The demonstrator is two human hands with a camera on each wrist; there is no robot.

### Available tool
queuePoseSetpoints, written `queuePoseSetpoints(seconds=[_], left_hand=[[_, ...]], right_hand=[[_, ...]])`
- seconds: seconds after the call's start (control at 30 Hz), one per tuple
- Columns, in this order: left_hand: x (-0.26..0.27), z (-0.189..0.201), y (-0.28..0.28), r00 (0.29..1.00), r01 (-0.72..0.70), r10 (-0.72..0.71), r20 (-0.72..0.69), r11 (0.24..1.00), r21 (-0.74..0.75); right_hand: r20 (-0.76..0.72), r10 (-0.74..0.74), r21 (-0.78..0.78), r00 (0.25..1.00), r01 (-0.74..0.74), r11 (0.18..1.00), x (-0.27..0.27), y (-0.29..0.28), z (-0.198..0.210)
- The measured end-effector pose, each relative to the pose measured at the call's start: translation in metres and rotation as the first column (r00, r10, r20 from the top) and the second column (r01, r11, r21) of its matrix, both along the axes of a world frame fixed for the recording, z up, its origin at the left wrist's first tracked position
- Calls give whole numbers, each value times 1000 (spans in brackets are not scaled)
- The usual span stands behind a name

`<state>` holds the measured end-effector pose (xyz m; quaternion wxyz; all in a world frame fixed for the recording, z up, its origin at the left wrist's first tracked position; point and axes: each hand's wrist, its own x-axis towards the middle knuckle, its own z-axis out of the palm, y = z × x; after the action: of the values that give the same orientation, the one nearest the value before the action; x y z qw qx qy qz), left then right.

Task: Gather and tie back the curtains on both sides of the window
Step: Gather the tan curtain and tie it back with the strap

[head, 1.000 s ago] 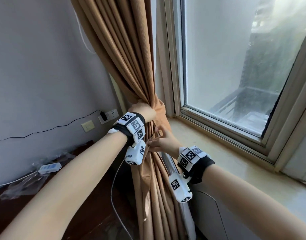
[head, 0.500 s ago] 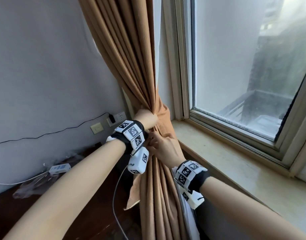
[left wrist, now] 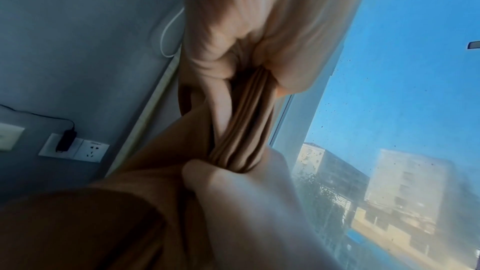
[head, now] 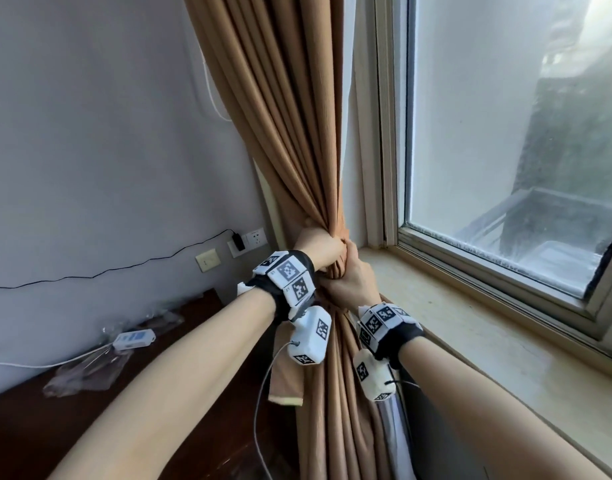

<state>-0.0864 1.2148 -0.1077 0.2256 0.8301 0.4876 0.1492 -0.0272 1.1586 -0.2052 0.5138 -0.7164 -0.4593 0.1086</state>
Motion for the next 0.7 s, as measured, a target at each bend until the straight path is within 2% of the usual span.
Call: queuePoseSetpoints(seconds=[0.1, 0.2, 0.27, 0.33, 0.4, 0.53, 0.6, 0.7], left_hand=[[1, 2, -1, 999, 18, -18, -32, 1000, 17], [-9, 9, -5, 994, 68, -64, -91, 997, 48], [-19, 8, 0, 988, 156, -154, 28, 985, -71], [-36, 9, 8, 962, 247, -206, 177, 935, -254], [-55, 4, 21, 939, 298, -217, 267, 902, -313], [-80, -27, 40, 933, 208, -131, 336, 957, -203], [-80, -51, 45, 946, 185, -122, 300, 964, -191], [-74, -83, 40, 957, 228, -172, 234, 945, -236]], right_hand=[[71, -57, -8, 996, 58, 998, 4, 1, 1], [65, -53, -24, 996, 55, 998, 7, 0, 3], [78, -45, -24, 996, 47, 999, 13, -4, 3], [53, -45, -8, 998, 46, 999, 23, -4, 3], [55, -58, -2, 997, 59, 998, 30, -4, 1], [66, -45, 3, 997, 45, 999, 34, -5, -1], [69, -30, 15, 997, 29, 999, 31, -6, 0], [86, -17, 27, 996, 15, 1000, 27, -7, 1]])
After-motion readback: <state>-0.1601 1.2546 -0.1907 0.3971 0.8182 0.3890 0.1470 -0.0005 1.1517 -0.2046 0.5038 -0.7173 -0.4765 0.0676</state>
